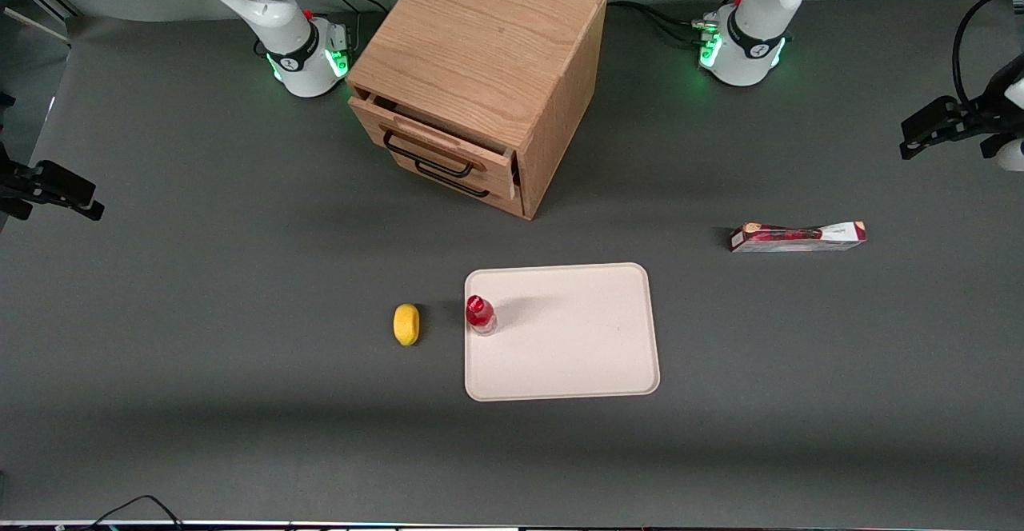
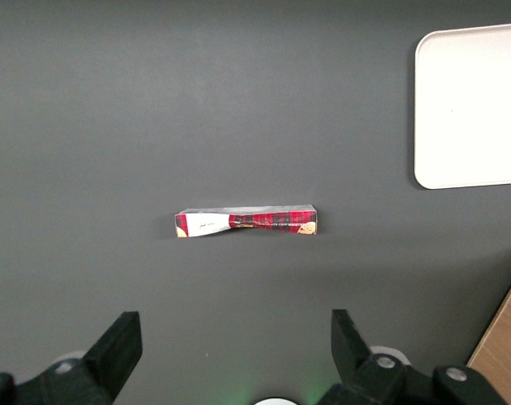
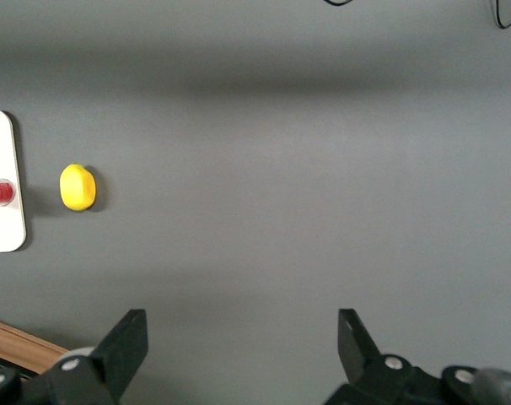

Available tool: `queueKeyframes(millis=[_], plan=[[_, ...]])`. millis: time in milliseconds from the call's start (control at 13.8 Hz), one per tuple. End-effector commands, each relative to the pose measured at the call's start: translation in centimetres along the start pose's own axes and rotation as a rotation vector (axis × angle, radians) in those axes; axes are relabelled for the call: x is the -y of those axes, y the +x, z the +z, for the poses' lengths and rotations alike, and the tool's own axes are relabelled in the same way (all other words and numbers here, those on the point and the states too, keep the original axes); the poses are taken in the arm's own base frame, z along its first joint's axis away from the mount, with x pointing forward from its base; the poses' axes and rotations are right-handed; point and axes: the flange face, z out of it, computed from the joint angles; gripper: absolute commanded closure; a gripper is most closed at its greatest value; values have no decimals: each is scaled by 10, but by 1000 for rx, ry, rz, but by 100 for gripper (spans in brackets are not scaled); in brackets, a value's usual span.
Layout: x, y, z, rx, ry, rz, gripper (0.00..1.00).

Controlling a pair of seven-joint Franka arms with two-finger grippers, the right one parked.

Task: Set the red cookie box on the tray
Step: 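Move the left gripper down over the red tartan shortbread box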

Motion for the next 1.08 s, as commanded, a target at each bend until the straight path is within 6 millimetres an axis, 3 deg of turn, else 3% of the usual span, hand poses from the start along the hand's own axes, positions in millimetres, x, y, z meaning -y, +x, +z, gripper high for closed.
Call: queueKeyframes(millis=[0,145,217,361,506,723,1012], plan=[[2,-1,0,-5,12,1,0],[3,5,8,7,13,1,0],[4,11,22,37,18,5,0],[9,20,69,107,64,98,0],[12,26,108,92,60,322,0],[30,27,166,104,36,565,0],[26,16,236,155,-16,920,0]])
